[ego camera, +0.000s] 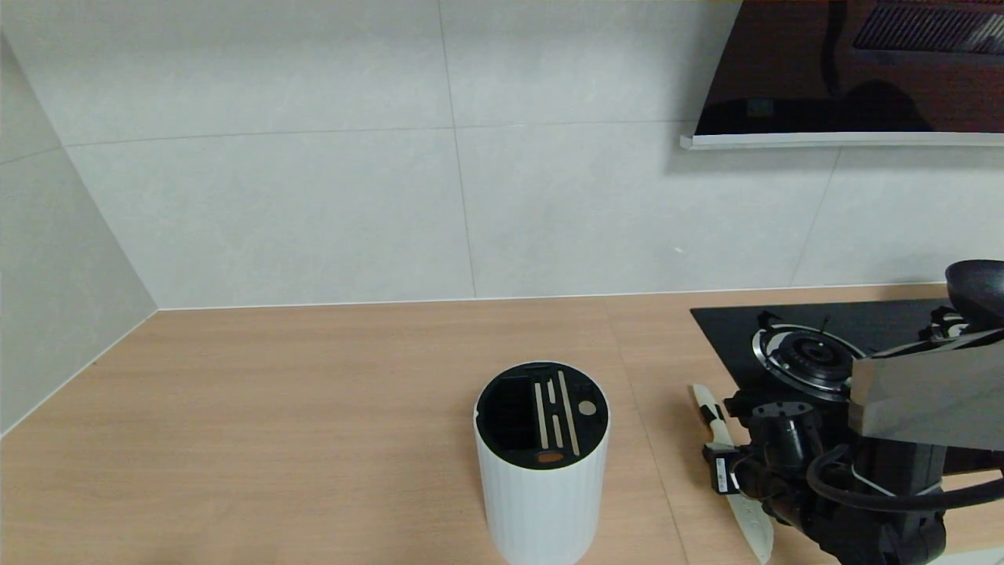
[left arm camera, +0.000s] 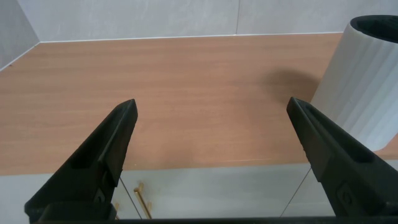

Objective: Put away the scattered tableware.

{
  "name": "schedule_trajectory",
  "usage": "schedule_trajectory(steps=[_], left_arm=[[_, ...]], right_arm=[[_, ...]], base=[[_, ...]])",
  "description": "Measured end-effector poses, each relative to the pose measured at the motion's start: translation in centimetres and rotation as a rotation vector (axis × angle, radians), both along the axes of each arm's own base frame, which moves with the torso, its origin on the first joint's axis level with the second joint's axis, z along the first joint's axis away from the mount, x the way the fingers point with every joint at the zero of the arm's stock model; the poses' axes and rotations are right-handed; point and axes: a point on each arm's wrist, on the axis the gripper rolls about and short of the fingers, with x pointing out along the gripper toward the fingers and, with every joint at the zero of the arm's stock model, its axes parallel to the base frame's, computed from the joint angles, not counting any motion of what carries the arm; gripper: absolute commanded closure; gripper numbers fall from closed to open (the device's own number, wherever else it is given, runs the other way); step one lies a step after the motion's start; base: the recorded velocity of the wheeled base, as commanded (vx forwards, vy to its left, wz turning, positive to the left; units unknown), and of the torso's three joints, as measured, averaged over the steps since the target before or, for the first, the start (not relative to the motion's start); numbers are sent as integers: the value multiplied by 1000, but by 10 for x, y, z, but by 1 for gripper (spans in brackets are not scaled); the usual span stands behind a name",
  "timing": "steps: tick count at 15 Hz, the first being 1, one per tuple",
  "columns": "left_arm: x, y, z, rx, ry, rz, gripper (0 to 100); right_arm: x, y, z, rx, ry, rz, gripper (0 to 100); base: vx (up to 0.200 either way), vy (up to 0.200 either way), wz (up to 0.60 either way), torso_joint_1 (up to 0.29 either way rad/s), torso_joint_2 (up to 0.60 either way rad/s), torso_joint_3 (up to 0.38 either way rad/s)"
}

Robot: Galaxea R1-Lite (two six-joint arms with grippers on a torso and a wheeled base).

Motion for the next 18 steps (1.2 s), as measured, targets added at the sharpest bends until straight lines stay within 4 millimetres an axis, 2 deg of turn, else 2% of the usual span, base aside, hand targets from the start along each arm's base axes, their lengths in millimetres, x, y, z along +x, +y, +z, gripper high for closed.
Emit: schedule_trajectory(steps=[2,7,10,13,15,18], left_arm=[[0,0,0,0,0,0,0],[0,0,0,1,0,0,0],[0,0,0,2,0,0,0],[0,0,0,0,0,2,0],[0,1,0,0,-4,26,0],[-1,1,10,-2,-70,64,0]], right_arm=[[0,-1,15,13,-50,-8,100],[-13,-3,75,52,-169,-1,100],[-35,0,119,75,-223,35,100],[-67,8,160,100,-250,109,100],[-87,14,181,123,-269,166,100],[-100,14,199,165,-334,201,100]], base=[[0,0,0,0,0,0],[0,0,0,0,0,0],[0,0,0,0,0,0],[0,0,0,0,0,0],[0,0,0,0,0,0],[0,0,0,0,0,0]])
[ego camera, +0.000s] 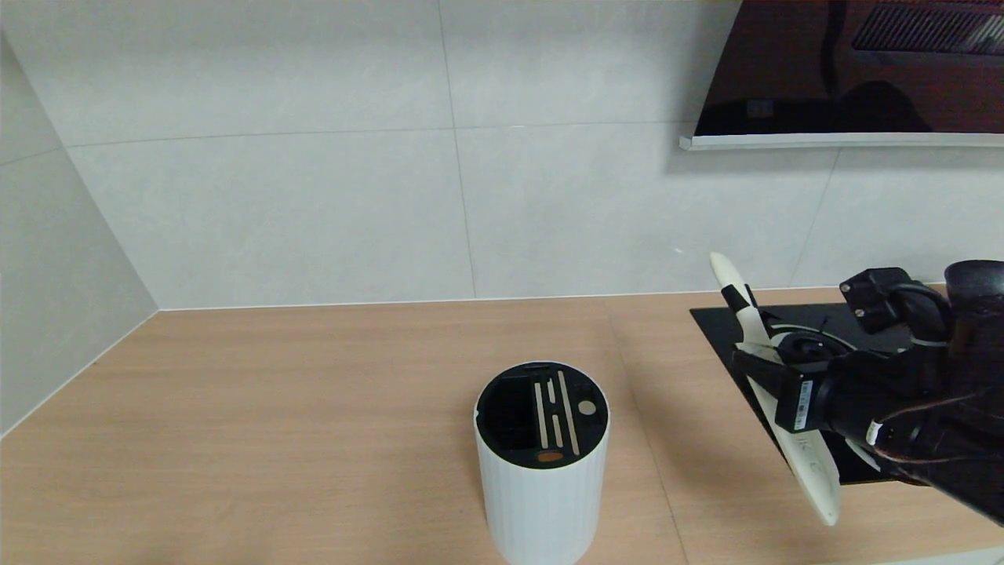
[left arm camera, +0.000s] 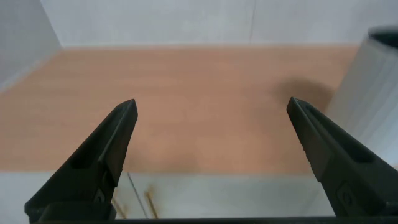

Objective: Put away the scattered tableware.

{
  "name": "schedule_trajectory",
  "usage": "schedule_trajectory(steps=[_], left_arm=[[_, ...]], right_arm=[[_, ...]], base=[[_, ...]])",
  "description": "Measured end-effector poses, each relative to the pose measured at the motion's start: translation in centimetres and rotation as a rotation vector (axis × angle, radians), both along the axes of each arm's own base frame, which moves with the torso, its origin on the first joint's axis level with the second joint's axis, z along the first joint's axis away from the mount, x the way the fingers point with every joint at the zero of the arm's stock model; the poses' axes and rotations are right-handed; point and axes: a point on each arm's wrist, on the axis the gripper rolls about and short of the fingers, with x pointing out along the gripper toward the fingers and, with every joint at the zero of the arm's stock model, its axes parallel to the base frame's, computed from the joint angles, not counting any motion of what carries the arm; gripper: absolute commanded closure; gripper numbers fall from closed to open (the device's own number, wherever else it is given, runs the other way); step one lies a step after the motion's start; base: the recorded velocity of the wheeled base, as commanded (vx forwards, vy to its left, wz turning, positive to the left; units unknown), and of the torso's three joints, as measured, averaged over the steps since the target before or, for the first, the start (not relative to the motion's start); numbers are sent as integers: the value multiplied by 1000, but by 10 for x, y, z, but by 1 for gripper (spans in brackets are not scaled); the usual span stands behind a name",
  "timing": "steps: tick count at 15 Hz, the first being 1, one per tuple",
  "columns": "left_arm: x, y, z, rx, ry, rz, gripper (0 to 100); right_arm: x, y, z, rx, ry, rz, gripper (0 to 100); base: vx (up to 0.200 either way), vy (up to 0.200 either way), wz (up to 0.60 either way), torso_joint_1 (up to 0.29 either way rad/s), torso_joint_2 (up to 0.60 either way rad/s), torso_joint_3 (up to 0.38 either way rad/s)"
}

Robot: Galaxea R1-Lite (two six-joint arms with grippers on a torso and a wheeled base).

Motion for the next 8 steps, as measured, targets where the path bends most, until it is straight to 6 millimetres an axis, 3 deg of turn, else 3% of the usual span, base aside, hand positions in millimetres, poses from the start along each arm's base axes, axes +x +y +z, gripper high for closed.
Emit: schedule_trajectory(steps=[5,8], left_arm=[[-4,-3,6,13,18,-127,0],[-8,-4,24,15,43,-207,0]], right_arm=[[-7,-2,2,6,-12,21,100],[-7,1,7,9,-18,33,100]], base=[[0,0,0,0,0,0],[0,0,0,0,0,0]])
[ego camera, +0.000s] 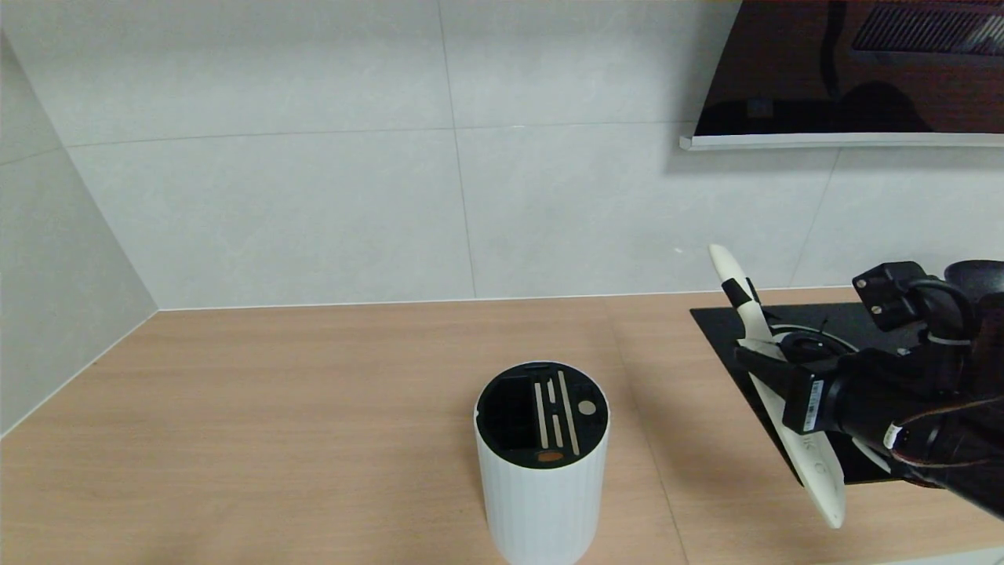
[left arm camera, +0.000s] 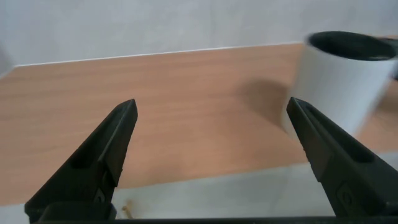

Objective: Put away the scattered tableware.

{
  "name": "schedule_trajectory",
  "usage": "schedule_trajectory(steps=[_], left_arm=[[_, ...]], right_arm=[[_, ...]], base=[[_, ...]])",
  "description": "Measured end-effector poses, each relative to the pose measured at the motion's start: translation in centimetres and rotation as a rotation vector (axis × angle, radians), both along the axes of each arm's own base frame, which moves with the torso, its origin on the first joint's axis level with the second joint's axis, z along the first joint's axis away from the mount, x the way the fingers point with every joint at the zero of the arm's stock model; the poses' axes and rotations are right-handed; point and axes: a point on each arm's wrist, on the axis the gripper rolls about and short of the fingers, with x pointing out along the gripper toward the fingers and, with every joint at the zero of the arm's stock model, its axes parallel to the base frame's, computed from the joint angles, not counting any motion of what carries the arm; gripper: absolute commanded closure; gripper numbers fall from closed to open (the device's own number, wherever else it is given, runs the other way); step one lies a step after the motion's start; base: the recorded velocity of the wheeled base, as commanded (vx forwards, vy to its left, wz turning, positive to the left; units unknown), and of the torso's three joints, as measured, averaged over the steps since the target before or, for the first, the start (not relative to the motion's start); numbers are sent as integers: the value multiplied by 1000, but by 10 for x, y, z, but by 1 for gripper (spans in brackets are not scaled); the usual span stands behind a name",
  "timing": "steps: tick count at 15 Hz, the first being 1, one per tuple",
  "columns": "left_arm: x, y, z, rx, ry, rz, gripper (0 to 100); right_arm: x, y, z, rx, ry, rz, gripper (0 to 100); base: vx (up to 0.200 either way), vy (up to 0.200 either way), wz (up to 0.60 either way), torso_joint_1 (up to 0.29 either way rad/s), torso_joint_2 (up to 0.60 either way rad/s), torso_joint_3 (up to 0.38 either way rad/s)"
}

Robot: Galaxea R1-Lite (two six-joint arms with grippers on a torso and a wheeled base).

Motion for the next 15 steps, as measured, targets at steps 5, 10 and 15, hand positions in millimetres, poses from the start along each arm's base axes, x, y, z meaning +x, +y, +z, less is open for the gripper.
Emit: schedule_trajectory(steps=[5,10,15], left_arm=[[28,-2,66,-8,118,-67,0],[110,-5,137,-31,186,-110,0],[180,-38,142,-155,254,-309,0]], right_arm=[[16,12,32,7,29,89,100],[29,30,56,41,-20,145,100],[9,61,52,34,-5,268,100]], base=[[0,0,0,0,0,0],[0,0,0,0,0,0],[0,0,0,0,0,0]])
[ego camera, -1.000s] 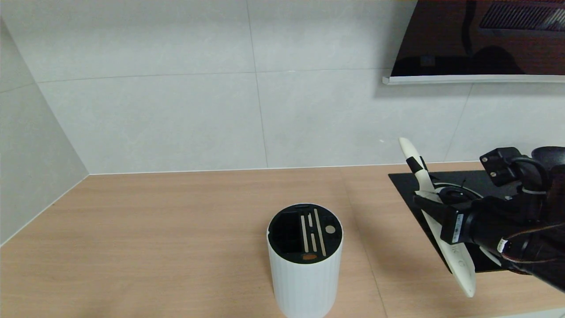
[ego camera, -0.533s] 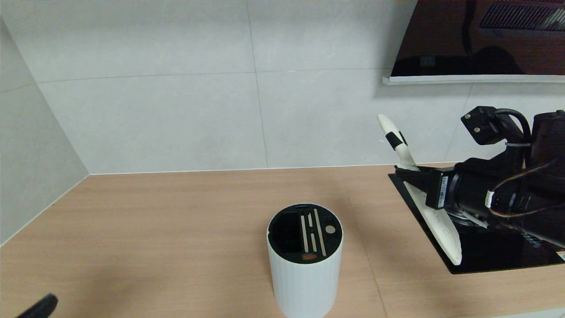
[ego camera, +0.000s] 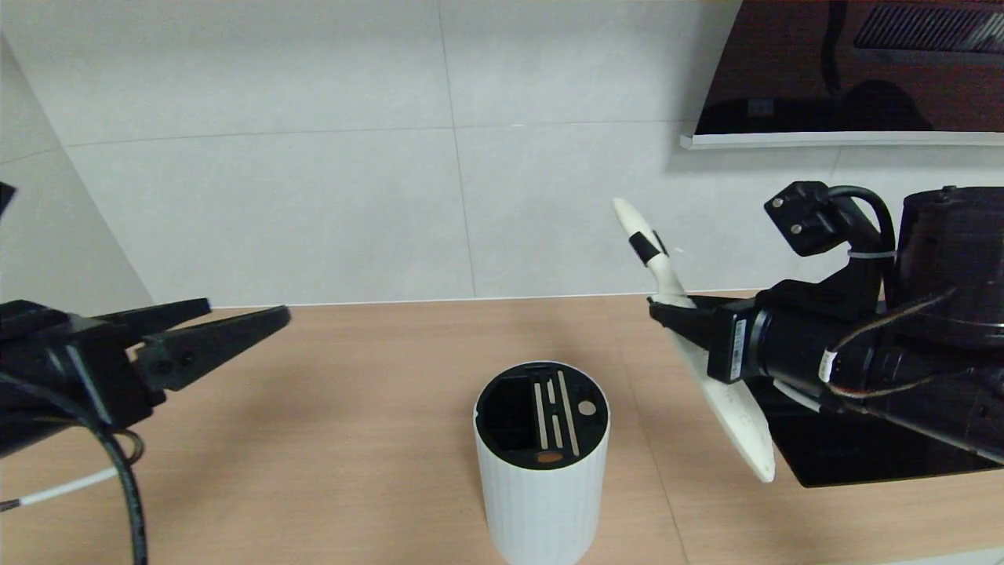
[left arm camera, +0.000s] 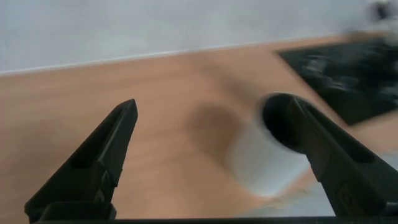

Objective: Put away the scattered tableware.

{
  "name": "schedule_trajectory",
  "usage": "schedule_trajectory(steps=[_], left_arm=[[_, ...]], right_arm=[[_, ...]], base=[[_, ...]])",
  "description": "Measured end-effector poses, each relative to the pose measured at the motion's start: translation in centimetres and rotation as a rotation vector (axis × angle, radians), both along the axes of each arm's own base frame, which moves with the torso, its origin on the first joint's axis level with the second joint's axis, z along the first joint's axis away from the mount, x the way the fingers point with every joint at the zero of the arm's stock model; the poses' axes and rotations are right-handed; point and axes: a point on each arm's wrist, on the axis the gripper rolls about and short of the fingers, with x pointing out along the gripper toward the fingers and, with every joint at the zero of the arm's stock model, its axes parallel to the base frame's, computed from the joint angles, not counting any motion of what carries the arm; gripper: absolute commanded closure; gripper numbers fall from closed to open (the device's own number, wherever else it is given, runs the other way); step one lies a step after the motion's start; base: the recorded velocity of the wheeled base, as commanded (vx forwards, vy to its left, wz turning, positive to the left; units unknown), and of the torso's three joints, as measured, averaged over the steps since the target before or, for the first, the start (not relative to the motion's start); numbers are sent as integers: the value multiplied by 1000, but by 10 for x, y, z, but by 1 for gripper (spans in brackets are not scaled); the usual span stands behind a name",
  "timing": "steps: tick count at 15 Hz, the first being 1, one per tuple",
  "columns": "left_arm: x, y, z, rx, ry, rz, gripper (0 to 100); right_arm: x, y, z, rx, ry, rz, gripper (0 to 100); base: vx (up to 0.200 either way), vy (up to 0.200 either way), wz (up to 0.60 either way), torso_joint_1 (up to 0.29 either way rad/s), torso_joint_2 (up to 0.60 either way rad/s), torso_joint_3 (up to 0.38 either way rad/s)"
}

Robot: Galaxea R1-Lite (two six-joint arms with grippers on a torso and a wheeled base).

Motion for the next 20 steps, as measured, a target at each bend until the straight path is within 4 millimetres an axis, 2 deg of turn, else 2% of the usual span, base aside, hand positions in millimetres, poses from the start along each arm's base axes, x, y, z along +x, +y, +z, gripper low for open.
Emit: schedule_trajectory(steps=[4,9,14,17,20], left_arm=[[16,-37,-6,-184,65,-154,0],[26,-62,-7,-395,161,-285,0],[37,-87,-9,-590,182,-372,0],[40,-107,-23,-679,232,-440,0],[43,-123,-46,-661,309,-456,0]], right_arm=[[-15,22,-5,19,27,56,100],[-23,37,-7,58,66,106,100],[-34,52,-7,102,80,171,100],[-36,59,-9,132,87,188,100],[-39,67,-14,123,98,209,100]], base=[[0,0,0,0,0,0],[0,0,0,0,0,0],[0,0,0,0,0,0],[0,0,0,0,0,0],[0,0,0,0,0,0]])
